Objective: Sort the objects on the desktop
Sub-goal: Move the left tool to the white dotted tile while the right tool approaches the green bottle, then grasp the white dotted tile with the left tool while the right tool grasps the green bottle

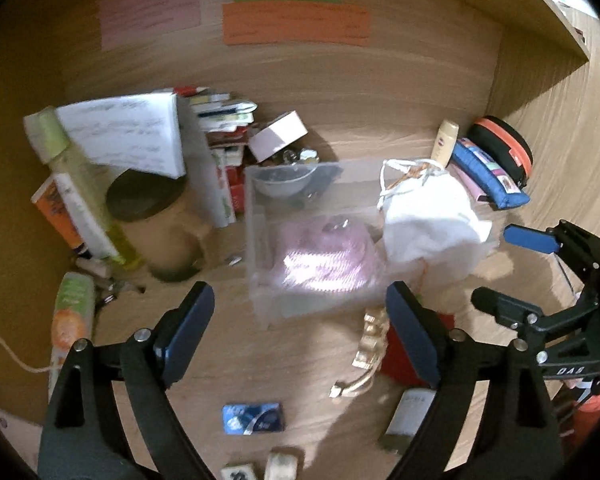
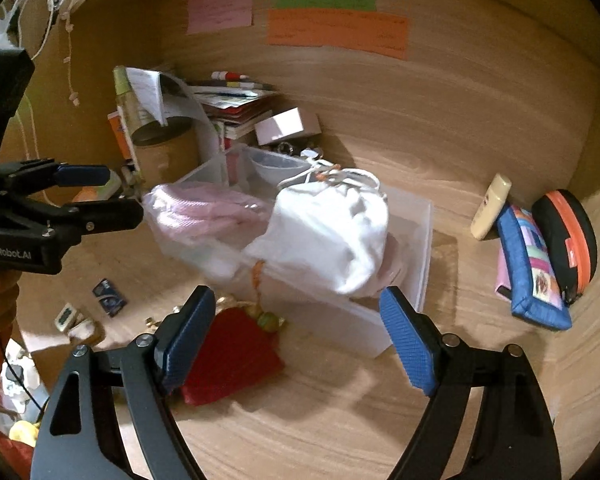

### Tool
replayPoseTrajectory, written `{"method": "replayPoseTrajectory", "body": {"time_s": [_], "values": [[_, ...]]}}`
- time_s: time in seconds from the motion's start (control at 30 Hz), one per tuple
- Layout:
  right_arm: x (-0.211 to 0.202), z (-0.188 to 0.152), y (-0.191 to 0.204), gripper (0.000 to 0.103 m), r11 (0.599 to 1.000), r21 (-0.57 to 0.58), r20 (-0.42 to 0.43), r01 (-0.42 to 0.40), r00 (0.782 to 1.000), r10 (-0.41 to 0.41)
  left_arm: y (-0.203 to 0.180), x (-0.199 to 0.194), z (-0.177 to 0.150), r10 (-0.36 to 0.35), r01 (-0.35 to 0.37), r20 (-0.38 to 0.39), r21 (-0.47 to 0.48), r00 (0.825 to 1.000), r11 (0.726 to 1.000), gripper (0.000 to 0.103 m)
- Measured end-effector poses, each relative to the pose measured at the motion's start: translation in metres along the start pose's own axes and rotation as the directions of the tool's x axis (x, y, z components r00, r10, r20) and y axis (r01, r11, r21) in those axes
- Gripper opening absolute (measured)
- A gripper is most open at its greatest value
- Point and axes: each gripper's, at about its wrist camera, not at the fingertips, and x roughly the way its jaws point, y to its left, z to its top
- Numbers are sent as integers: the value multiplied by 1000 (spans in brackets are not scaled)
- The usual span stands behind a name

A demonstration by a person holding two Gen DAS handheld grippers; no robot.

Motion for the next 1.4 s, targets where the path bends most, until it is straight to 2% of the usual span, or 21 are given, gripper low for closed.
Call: {"method": "replayPoseTrajectory", "body": {"time_s": [0.4, 0.73, 0.87, 1.07, 1.2, 1.27, 1.33, 1.4], "values": [[-12, -37, 34, 82, 993, 21, -48, -117, 992, 118, 23, -10, -62, 79, -80, -86, -7, 993, 997, 89], [1, -66, 70, 82, 970, 49, -135, -239, 960, 244, 43, -15, -123, 102, -110, -150, -49, 983, 993, 89], [19, -72, 79, 82, 960, 83, -179, -266, 944, 277, 54, -18, -139, 94, -109, -167, -82, 981, 991, 89], [38, -68, 79, 82, 934, 185, -192, -307, 921, 340, 63, -13, -150, 79, -100, -184, -106, 980, 989, 89], [41, -66, 78, 81, 932, 212, -180, -295, 925, 334, 65, -13, -150, 76, -97, -172, -115, 982, 989, 89], [43, -66, 77, 78, 935, 218, -178, -280, 930, 320, 66, -11, -148, 78, -97, -166, -114, 983, 989, 88], [43, -65, 75, 64, 938, 220, -176, -267, 935, 308, 65, -10, -147, 79, -97, -160, -108, 984, 989, 84], [44, -65, 72, 58, 939, 218, -176, -264, 936, 304, 63, -10, -145, 76, -92, -153, -100, 985, 991, 77]]}}
